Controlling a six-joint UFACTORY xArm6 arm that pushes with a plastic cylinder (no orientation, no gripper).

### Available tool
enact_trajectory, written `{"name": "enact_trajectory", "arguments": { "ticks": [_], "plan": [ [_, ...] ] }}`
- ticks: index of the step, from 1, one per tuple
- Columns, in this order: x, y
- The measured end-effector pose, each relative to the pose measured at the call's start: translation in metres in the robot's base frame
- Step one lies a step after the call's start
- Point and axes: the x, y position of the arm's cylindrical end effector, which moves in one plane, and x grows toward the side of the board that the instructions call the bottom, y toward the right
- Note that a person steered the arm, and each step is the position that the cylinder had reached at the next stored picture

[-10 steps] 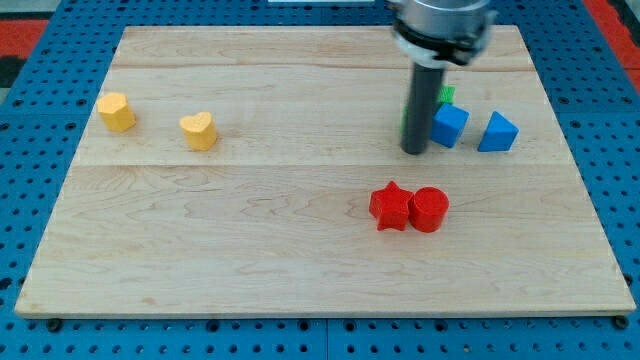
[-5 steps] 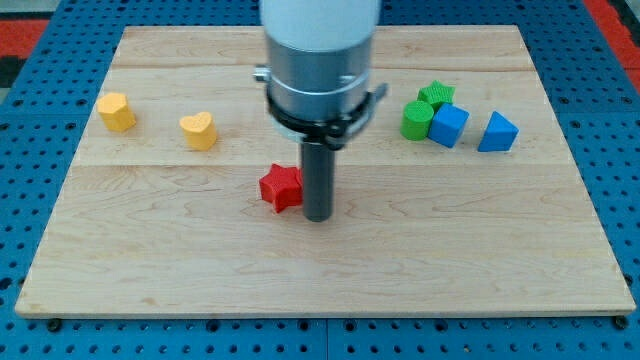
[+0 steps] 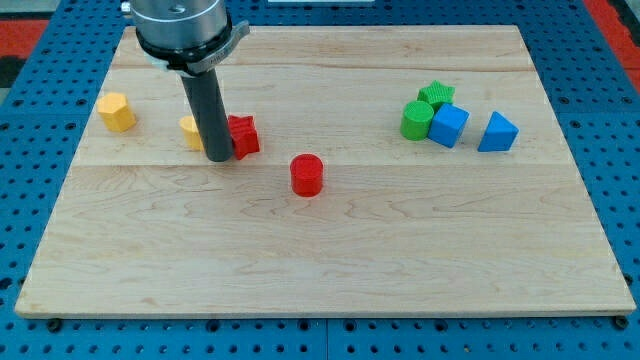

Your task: Put the red blocks into the right of the yellow heart

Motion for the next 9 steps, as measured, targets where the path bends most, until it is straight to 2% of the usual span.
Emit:
{"name": "enact_trajectory", "arguments": {
  "ticks": [3,4,7,8,9],
  "plan": [
    [0.005,0.102],
    [-0.005,0.116],
    [-0.015,-0.018],
    [-0.016,-0.011],
    [-0.020,0.075]
  ]
}}
